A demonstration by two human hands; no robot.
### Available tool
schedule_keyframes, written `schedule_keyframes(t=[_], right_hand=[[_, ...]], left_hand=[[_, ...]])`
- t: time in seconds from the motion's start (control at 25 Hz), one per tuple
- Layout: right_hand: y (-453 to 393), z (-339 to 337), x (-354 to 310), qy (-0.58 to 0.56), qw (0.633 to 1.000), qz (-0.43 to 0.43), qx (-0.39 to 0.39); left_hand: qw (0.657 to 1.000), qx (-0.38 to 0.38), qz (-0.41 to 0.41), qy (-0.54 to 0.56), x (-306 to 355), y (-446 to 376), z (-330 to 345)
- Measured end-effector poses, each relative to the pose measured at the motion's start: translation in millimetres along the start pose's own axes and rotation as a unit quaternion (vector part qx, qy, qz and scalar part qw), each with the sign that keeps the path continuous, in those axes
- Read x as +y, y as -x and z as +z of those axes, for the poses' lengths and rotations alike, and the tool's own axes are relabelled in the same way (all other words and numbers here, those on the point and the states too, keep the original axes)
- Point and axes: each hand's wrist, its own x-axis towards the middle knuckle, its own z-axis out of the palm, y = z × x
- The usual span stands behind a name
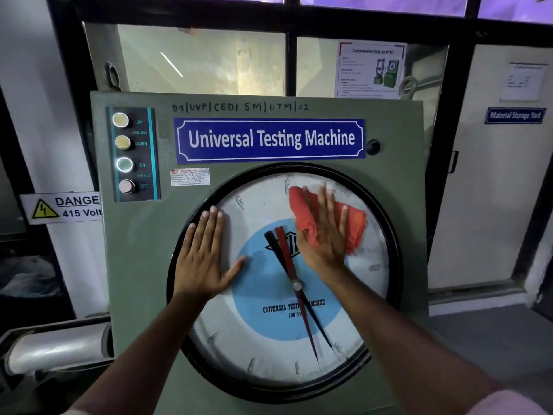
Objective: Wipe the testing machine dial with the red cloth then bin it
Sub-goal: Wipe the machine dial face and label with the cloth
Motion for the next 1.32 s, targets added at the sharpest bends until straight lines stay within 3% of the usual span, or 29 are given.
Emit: schedule_keyframes(t=[0.04, 0.08, 0.2, 0.28, 0.32, 0.4, 0.48, 0.72, 0.92, 1.12, 1.32], right_hand=[[7.5, 4.3, -8.4, -0.016, 0.999, 0.043, -0.003], [21.1, 10.1, -13.2, -0.010, 1.000, 0.016, -0.008], [61.3, 10.6, 18.6, 0.035, 0.966, -0.252, -0.053], [45.8, -1.4, 38.8, 0.062, 0.946, -0.314, -0.059], [30.1, -6.8, 37.4, 0.067, 0.955, -0.283, -0.057], [2.8, -11.1, 20.4, 0.021, 0.989, -0.138, -0.054], [-0.4, -12.0, -0.6, -0.022, 0.997, -0.046, -0.054], [59.0, -1.0, 5.3, 0.030, 0.985, -0.144, -0.095], [-13.6, -12.1, -25.0, -0.026, 0.996, -0.053, -0.070], [38.7, -2.0, -54.1, -0.008, 0.975, -0.207, -0.077], [-0.5, -20.2, -60.0, 0.045, 0.966, -0.248, -0.052]], left_hand=[[1.000, 0.002, 0.000, 0.001, -0.2, 0.3, 0.5], [1.000, 0.004, 0.000, 0.001, 0.5, 0.0, 1.1], [1.000, 0.005, -0.001, 0.004, 1.5, 1.2, 0.9], [1.000, 0.002, -0.002, 0.006, 1.7, 0.6, 0.5], [1.000, 0.001, -0.002, 0.008, 1.0, 0.6, 0.5], [1.000, 0.008, 0.003, 0.010, 0.3, 1.8, 2.1], [1.000, 0.012, 0.004, 0.010, 0.3, 1.9, 3.7], [1.000, 0.015, 0.005, 0.017, -4.9, -10.8, 1.8], [1.000, 0.011, 0.004, 0.015, 0.2, 3.5, 5.4], [0.998, 0.027, -0.037, 0.036, 2.8, 9.3, 2.9], [0.997, 0.024, -0.059, 0.037, 8.2, 16.2, 0.4]])
